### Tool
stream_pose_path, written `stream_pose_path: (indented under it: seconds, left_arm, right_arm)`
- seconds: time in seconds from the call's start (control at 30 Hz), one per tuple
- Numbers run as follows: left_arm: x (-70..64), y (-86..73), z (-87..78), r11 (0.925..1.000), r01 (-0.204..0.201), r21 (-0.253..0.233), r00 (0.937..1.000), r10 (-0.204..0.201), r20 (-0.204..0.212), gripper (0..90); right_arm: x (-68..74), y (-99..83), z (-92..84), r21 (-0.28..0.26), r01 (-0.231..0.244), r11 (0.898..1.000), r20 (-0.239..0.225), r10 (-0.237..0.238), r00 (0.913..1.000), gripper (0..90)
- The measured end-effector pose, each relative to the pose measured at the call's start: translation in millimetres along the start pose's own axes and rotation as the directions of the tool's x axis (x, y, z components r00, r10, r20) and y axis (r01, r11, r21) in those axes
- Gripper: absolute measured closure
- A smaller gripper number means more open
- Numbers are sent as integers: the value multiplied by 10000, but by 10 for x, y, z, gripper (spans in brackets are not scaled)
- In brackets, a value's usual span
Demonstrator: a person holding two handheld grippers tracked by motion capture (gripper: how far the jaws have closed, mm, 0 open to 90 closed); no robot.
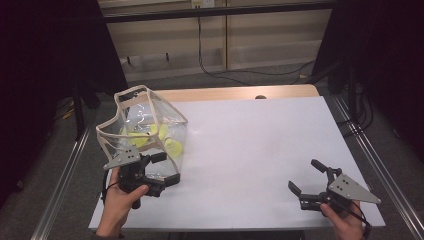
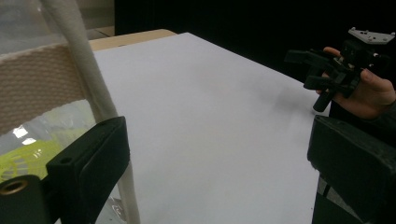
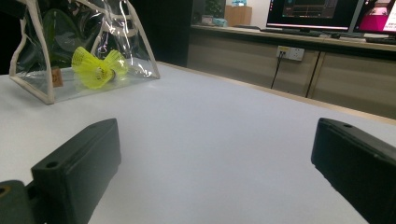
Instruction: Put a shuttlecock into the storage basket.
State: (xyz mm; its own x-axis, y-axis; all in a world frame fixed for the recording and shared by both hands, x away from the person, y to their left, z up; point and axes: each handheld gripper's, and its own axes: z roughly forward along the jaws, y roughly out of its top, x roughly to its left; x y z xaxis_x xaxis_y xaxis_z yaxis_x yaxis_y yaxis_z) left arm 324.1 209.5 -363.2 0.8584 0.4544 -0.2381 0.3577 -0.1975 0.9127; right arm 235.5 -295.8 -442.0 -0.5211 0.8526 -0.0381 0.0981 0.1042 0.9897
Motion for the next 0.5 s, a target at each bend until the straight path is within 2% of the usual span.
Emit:
stream_pose_path:
  seconds: [0.5]
  left_arm:
    - [22, -64, -18, 9999, -97, 32, 9999, 98, -104, 57]
  right_arm:
    - [1, -1, 1, 10, 11, 10000, 25, -11, 10000, 14]
